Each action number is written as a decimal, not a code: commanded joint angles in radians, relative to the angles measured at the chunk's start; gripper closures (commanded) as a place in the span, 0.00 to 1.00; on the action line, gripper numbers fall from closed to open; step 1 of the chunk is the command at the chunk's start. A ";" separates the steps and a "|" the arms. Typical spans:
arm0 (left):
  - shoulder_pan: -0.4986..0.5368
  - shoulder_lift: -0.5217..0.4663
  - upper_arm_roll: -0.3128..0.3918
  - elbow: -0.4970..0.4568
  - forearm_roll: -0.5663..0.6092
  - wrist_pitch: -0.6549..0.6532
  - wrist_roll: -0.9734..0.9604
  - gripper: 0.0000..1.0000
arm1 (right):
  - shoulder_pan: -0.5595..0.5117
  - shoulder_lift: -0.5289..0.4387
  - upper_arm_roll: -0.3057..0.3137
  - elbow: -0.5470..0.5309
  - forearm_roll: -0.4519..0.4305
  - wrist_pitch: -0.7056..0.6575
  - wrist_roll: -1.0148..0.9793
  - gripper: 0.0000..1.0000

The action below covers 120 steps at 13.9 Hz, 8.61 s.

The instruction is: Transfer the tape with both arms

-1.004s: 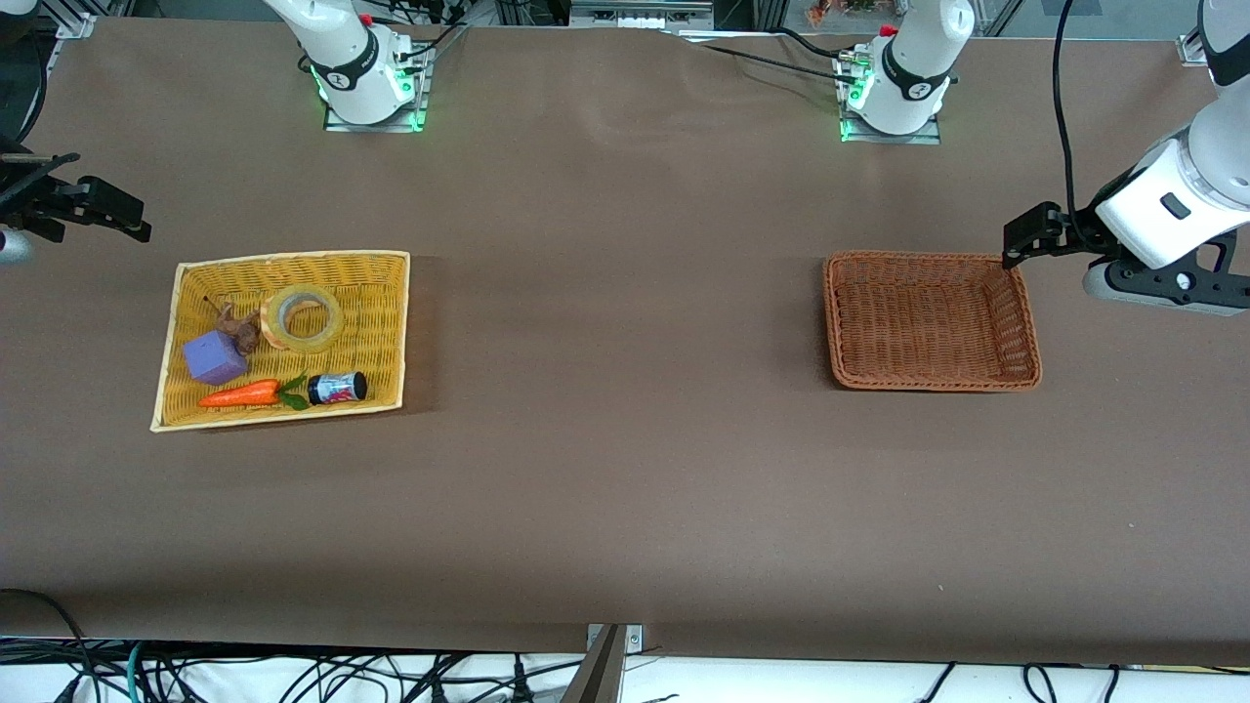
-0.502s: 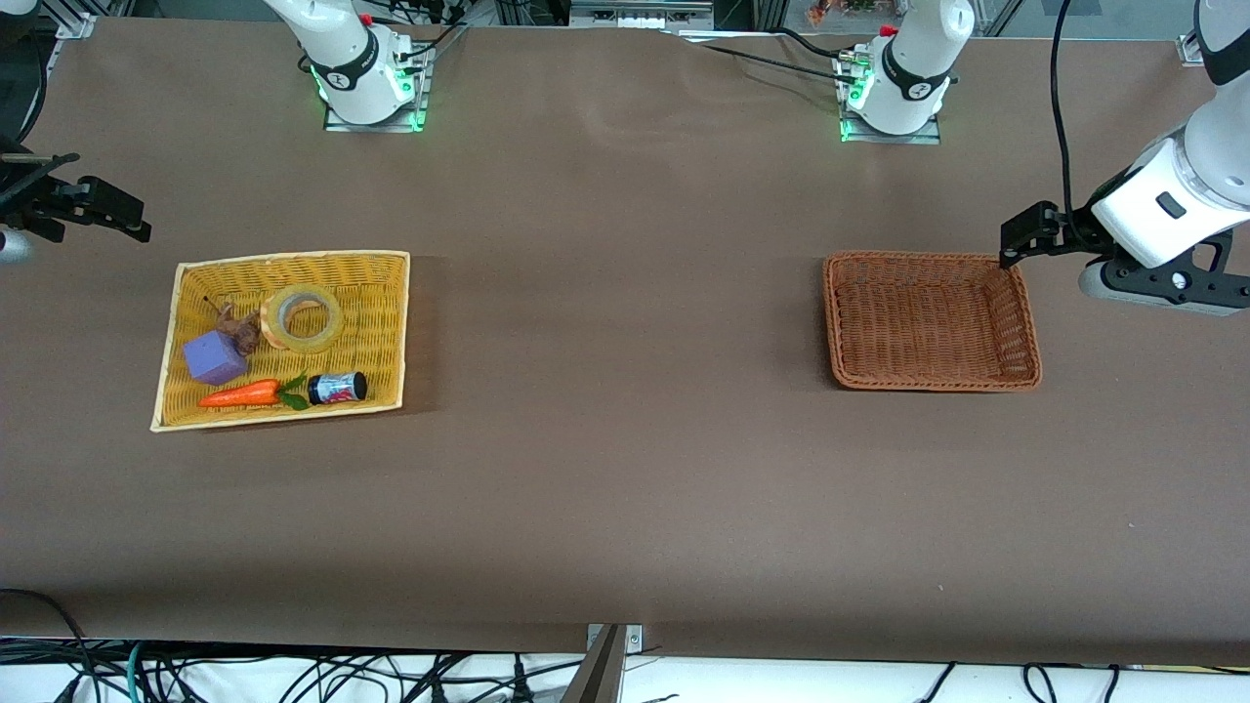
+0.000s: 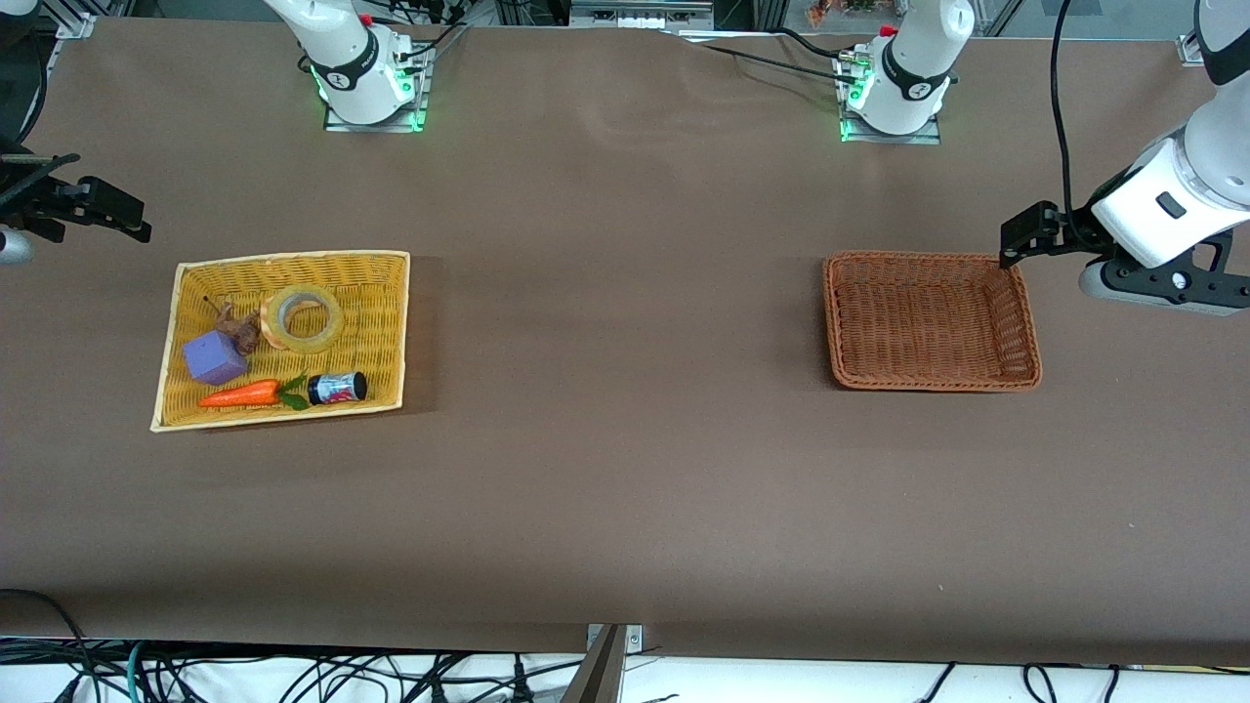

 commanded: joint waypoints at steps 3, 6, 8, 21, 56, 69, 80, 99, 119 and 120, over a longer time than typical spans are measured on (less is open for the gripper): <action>0.001 0.005 -0.005 0.027 0.015 -0.023 0.001 0.00 | -0.008 0.008 0.005 0.025 0.013 -0.013 -0.013 0.00; 0.001 0.005 -0.005 0.026 0.015 -0.023 0.001 0.00 | -0.008 0.009 0.005 0.025 0.013 -0.016 -0.013 0.00; 0.001 0.006 -0.004 0.026 0.015 -0.023 0.003 0.00 | -0.008 0.017 0.005 0.022 0.013 -0.019 -0.016 0.00; 0.001 0.005 -0.005 0.027 0.015 -0.023 0.000 0.00 | 0.001 0.224 0.008 -0.091 -0.006 0.137 -0.019 0.00; 0.106 -0.021 -0.042 -0.069 -0.011 -0.016 -0.028 0.00 | -0.007 0.296 -0.033 -0.608 -0.121 0.855 -0.201 1.00; 0.082 -0.021 -0.050 -0.054 -0.011 -0.014 -0.028 0.00 | -0.002 0.273 0.091 -0.251 0.055 0.403 -0.075 1.00; -0.047 -0.020 0.084 -0.061 -0.014 -0.026 -0.020 0.00 | 0.313 0.425 0.370 0.019 -0.027 0.406 0.886 1.00; -0.073 0.029 -0.115 -0.482 -0.154 0.412 -0.322 0.00 | 0.538 0.847 0.366 0.192 -0.308 0.685 1.251 1.00; -0.439 0.500 -0.134 -0.318 -0.263 0.869 -0.684 0.00 | 0.158 0.485 0.366 0.206 -0.138 0.277 0.546 0.01; -0.461 0.518 -0.122 -0.296 -0.261 0.870 -0.718 0.00 | 0.123 0.464 0.364 0.206 -0.138 0.232 0.511 0.01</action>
